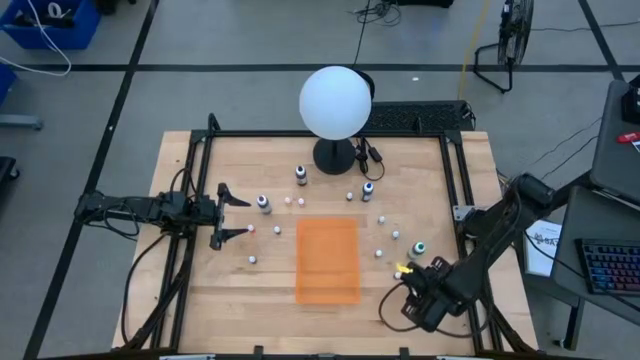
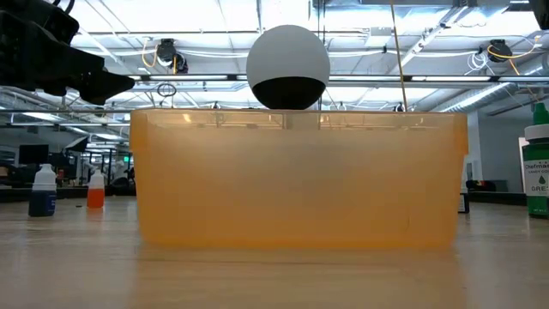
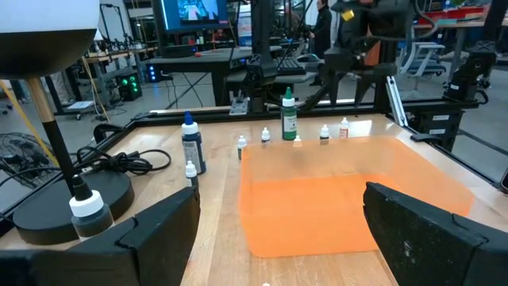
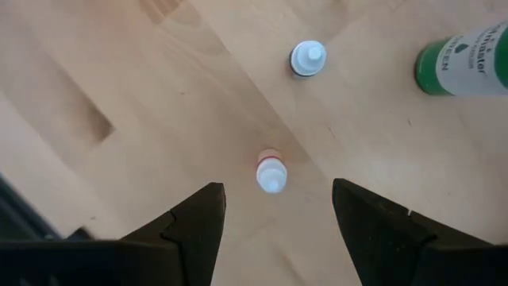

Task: Pick & Place food coloring
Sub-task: Put the small orange food coloring bottle into the orange bin, then put the small red food coloring bottle into the orange bin

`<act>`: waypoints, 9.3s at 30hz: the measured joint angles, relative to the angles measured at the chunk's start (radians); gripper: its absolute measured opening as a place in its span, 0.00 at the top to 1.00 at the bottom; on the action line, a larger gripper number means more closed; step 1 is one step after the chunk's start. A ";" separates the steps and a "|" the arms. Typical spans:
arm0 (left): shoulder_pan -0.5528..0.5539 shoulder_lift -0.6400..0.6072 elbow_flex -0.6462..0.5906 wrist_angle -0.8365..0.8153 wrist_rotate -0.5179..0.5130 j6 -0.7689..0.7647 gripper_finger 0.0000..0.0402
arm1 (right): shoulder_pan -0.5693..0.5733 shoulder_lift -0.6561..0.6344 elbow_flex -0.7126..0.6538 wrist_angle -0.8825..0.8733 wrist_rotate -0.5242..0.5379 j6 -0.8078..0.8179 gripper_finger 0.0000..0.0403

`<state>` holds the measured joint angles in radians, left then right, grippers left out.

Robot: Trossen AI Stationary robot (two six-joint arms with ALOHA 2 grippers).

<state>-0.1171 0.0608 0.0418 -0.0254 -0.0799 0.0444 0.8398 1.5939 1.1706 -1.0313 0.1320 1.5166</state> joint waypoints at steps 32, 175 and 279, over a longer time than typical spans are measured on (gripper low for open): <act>0.000 0.000 0.000 0.000 0.000 0.000 0.13 | -0.019 0.205 -0.011 0.072 -0.051 0.002 0.45; 0.000 0.000 0.000 0.000 0.000 0.000 0.13 | -0.294 0.309 0.567 -0.367 -0.085 -0.575 0.52; 0.000 0.000 0.000 0.000 0.000 0.000 0.13 | -0.266 0.055 0.061 0.124 0.025 -0.693 0.86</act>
<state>-0.1169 0.0608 0.0418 -0.0254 -0.0799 0.0444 0.5742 1.6489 1.2312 -0.9068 0.1574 0.8234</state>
